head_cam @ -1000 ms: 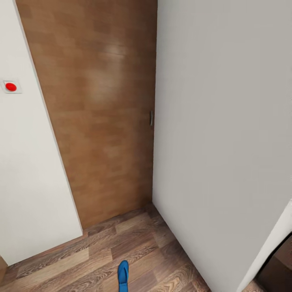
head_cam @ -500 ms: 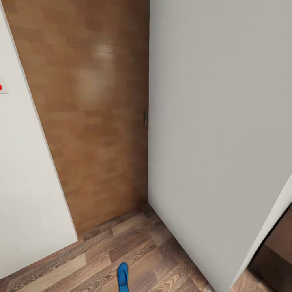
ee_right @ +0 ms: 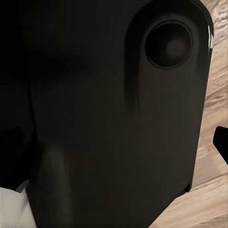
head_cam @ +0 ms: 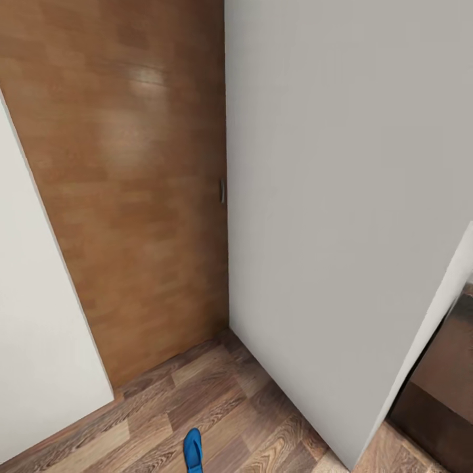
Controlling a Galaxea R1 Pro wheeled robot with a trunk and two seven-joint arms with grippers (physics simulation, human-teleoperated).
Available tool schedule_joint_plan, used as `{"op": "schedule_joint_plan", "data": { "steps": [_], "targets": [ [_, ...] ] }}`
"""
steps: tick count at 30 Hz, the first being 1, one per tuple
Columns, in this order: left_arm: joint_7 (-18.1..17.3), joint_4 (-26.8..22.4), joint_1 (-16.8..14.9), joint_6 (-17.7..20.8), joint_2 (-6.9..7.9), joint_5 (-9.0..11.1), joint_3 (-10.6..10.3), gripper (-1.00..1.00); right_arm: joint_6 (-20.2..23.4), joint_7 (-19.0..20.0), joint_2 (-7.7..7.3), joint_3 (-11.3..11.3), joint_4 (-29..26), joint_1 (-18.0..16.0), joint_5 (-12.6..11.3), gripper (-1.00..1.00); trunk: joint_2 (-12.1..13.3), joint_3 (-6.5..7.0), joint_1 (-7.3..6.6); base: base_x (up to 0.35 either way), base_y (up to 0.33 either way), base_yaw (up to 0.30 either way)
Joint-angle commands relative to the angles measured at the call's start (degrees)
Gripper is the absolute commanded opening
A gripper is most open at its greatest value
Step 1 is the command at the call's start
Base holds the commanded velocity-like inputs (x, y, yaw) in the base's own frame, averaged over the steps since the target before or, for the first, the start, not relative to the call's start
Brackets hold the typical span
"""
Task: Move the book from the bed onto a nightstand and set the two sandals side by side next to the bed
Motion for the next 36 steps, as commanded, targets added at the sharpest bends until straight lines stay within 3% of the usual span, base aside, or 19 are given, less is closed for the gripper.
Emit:
{"op": "schedule_joint_plan", "data": {
  "steps": [1,36],
  "targets": [
    [-0.02,-0.11,0.03,-0.08,0.02,-0.31,-0.13,1.0,-0.1,0.01,0.01,-0.16,0.02,-0.02,0.06,1.0,-0.02,-0.05,0.0,0.0,0.011,-0.164],
    [-0.04,-0.11,0.03,-0.08,0.06,-0.31,-0.09,1.0,-0.13,0.01,0.01,-0.26,0.01,0.0,0.06,1.0,-0.02,-0.05,0.0,0.0,0.015,-0.162]
  ]
}}
